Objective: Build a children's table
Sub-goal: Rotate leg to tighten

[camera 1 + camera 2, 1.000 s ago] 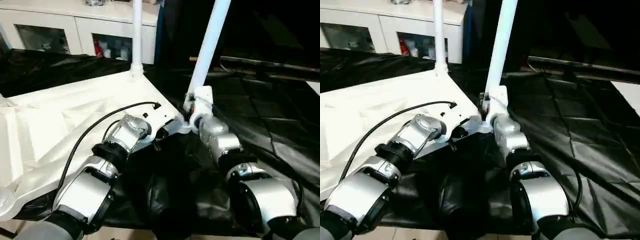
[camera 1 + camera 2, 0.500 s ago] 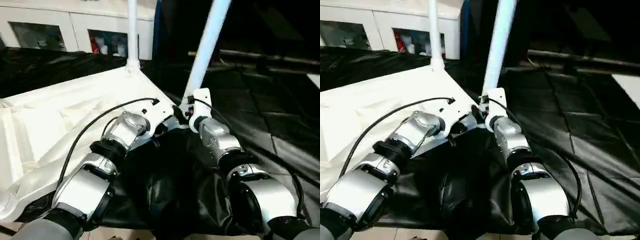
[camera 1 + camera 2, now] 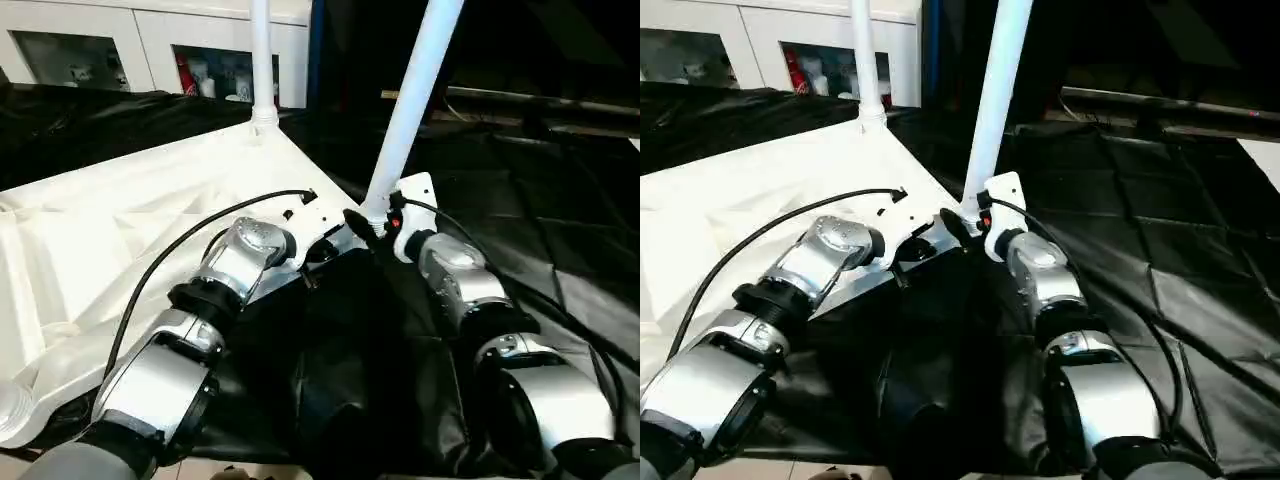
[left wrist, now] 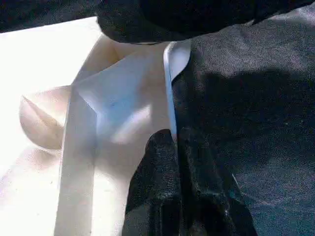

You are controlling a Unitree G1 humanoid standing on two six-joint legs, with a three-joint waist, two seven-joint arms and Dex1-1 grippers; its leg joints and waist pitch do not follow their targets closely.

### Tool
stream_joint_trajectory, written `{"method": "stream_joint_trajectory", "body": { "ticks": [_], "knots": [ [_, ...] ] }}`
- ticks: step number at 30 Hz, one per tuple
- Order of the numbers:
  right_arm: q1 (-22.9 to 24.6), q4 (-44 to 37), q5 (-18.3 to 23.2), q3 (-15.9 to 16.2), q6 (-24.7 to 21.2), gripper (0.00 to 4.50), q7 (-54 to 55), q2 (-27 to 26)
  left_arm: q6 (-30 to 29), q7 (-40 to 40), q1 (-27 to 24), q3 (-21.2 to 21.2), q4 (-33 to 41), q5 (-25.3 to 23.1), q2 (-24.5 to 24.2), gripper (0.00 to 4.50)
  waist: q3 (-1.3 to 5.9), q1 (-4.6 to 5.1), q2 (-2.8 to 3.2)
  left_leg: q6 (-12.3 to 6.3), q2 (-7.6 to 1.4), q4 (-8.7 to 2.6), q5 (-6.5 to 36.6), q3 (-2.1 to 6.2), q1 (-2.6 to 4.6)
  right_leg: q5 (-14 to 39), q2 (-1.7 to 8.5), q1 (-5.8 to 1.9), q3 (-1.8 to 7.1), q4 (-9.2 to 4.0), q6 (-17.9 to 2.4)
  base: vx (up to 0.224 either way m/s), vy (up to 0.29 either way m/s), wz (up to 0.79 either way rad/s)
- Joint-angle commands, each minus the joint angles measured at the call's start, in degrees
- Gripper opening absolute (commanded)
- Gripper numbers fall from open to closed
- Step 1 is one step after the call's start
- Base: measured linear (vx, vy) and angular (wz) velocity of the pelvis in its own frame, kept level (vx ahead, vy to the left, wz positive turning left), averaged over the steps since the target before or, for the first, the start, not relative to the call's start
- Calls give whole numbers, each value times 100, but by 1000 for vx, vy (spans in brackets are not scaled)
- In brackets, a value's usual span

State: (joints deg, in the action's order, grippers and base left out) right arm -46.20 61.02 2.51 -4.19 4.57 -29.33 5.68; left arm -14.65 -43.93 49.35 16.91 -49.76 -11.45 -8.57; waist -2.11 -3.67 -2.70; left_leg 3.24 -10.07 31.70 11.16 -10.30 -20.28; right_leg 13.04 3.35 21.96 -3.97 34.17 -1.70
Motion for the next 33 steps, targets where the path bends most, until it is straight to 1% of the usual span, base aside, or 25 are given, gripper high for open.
{"method": "stream_joint_trajectory", "body": {
  "ticks": [1,4,6,8,9,10,12,14,15,17,18,19,21,23,24,25,26,27,28,29,30,31,32,33],
  "knots": [
    [215,-22,-55,111,-129,432,-275,29,105,-233,-144,234,122,-80,-5,0,257,3,41,-740,-443,-284,238,104,60,-606,631,-291,356,-278,-1682,0,0,0],
    [280,-163,-30,98,-157,432,-444,133,168,-361,-202,251,248,-70,-74,0,269,-4,29,-801,-436,-258,64,102,52,-900,631,-309,356,-235,-1737,0,0,0],
    [310,-232,-9,126,-131,432,-598,200,188,-448,-245,264,328,-57,-127,0,267,0,31,-849,-430,-239,11,98,45,-960,633,-310,357,-222,-1777,0,0,0],
    [338,-301,19,179,-135,432,-812,283,213,-527,-289,277,406,-50,-198,0,259,-3,20,-880,-424,-230,-18,93,41,-972,630,-315,355,-216,-1802,0,0,0],
    [350,-327,25,202,-141,432,-900,311,219,-556,-307,280,436,-47,-224,0,252,-4,23,-904,-426,-229,-25,97,38,-944,629,-315,351,-214,-1808,0,0,0],
    [369,-357,20,236,-140,432,-991,335,227,-590,-326,286,468,-42,-246,0,249,-7,40,-902,-424,-226,-21,97,38,-929,628,-315,352,-215,-1810,0,0,0],
    [445,-450,-26,353,-108,432,-1277,420,255,-717,-420,305,579,-20,-333,0,244,3,31,-895,-432,-221,48,100,35,-824,626,-316,350,-215,-1819,0,0,0],
    [493,-534,-15,377,-109,432,-1440,463,269,-787,-485,305,669,8,-378,0,239,0,34,-879,-429,-219,83,102,29,-776,626,-321,352,-217,-1809,0,0,0],
    [558,-661,19,398,-135,432,-1639,532,361,-920,-570,331,775,29,-456,0,238,2,14,-864,-426,-217,119,99,25,-731,627,-325,354,-222,-1795,0,0,0],
    [634,-793,57,401,-124,432,-1800,603,445,-1031,-650,370,876,17,-548,0,235,-12,27,-851,-428,-214,145,108,27,-657,621,-320,353,-221,-1757,0,0,0],
    [634,-793,57,401,-124,432,-1800,603,445,-1031,-650,370,876,17,-548,0,235,-2,19,-849,-428,-212,165,104,25,-631,617,-318,354,-219,-1752,0,0,0],
    [698,-878,79,411,-117,432,-1915,655,468,-1080,-695,383,934,14,-593,0,232,2,-4,-817,-425,-215,211,102,28,-533,616,-311,351,-225,-1753,0,0,0],
    [905,-1131,124,482,-18,432,-2247,821,531,-1224,-806,377,1097,70,-694,0,226,-31,15,-757,-431,-215,319,102,36,-331,621,-312,356,-243,-1695,0,0,0],
    [981,-1230,146,511,19,432,-2352,888,581,-1288,-848,375,1165,105,-734,0,230,-46,14,-743,-424,-211,270,98,34,-396,607,-308,356,-230,-1686,0,0,0],
    [1031,-1315,172,517,14,432,-2411,918,612,-1356,-893,375,1236,137,-771,0,233,-52,48,-732,-420,-211,244,107,35,-437,605,-305,352,-216,-1692,0,0,0],
    [1138,-1499,201,554,21,432,-2573,995,754,-1551,-994,388,1382,216,-856,0,233,-47,33,-735,-424,-212,260,104,32,-446,606,-308,353,-225,-1691,0,0,0],
    [1178,-1569,204,568,12,432,-2630,1024,761,-1615,-1030,392,1440,236,-885,0,232,-58,39,-733,-430,-209,281,108,30,-450,616,-312,355,-223,-1690,0,0,0],
    [1211,-1626,205,579,2,432,-2676,1047,754,-1661,-1058,396,1487,248,-908,0,238,-63,26,-741,-424,-204,261,104,24,-506,605,-322,354,-210,-1672,0,0,0],
    [1247,-1691,202,592,-14,432,-2727,1073,730,-1709,-1089,401,1541,258,-934,0,241,-68,28,-745,-422,-202,229,101,28,-543,599,-319,352,-208,-1675,0,0,0],
    [1310,-1761,150,645,56,432,-2809,1143,867,-1811,-1147,441,1618,256,-1005,0,243,-89,59,-771,-421,-194,164,102,33,-609,586,-305,342,-196,-1686,0,0,0],
    [1331,-1777,131,666,98,432,-2838,1167,957,-1852,-1169,457,1637,259,-1032,0,244,-83,44,-771,-419,-192,167,95,31,-620,580,-308,343,-196,-1678,0,0,0],
    [1353,-1798,117,676,118,432,-2867,1192,1016,-1900,-1197,462,1665,266,-1057,0,246,-99,46,-761,-416,-190,167,95,32,-600,588,-308,343,-198,-1677,0,0,0],
    [1372,-1820,119,671,161,432,-2896,1216,1075,-1969,-1236,477,1704,271,-1101,0,247,-112,70,-743,-421,-189,178,97,36,-596,592,-306,343,-193,-1677,0,0,0],
    [1402,-1878,139,658,165,432,-2931,1237,1128,-2036,-1275,496,1753,271,-1151,0,248,-127,63,-716,-424,-190,185,91,47,-610,577,-300,344,-191,-1668,0,0,0]
  ]
}}
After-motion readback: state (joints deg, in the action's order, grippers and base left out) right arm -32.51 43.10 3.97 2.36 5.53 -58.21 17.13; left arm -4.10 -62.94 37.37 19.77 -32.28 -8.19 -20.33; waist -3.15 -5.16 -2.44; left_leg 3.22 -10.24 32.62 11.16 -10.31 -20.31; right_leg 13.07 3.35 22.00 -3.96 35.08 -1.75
